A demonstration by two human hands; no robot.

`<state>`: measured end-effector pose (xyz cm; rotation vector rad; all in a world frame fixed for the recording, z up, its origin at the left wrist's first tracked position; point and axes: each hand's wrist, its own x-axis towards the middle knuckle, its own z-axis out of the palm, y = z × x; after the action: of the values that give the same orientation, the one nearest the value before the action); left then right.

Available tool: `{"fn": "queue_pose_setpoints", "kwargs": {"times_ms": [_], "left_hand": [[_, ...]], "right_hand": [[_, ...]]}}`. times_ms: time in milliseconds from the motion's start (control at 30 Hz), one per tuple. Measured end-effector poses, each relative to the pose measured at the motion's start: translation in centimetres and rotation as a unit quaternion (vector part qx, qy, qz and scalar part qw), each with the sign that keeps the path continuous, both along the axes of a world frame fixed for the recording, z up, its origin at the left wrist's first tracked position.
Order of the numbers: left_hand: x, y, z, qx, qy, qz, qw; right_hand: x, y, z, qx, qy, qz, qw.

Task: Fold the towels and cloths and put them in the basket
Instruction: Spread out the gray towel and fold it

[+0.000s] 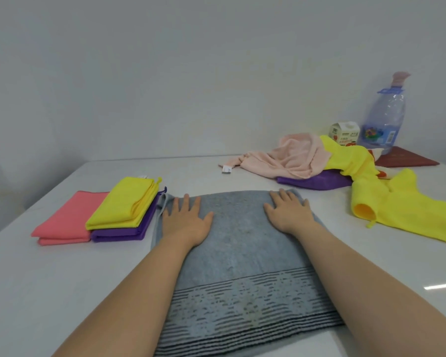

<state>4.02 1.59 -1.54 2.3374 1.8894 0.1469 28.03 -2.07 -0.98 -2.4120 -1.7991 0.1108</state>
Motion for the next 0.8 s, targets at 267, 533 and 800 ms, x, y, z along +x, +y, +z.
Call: {"fn": "queue_pose_setpoints", "kwargs": {"times_ms": [267, 533, 800], "left_hand": [[0.1, -0.7, 0.1, 0.005, 0.012, -0.016, 1.0], [0.1, -2.5, 0.2, -0.001, 0.054, -0.109, 0.993], [0.7, -5.1, 0.8, 0.024, 0.088, -0.225, 0.97]], "right_hand": [[0.7, -1.0, -0.5, 0.081, 0.047, -0.19, 0.977], [3.2, -4.1, 1.5, 0.154, 0.149, -0.223, 0.951], [0.6, -5.2, 2.5, 0.125, 0.039, 0.109, 0.985]]}}
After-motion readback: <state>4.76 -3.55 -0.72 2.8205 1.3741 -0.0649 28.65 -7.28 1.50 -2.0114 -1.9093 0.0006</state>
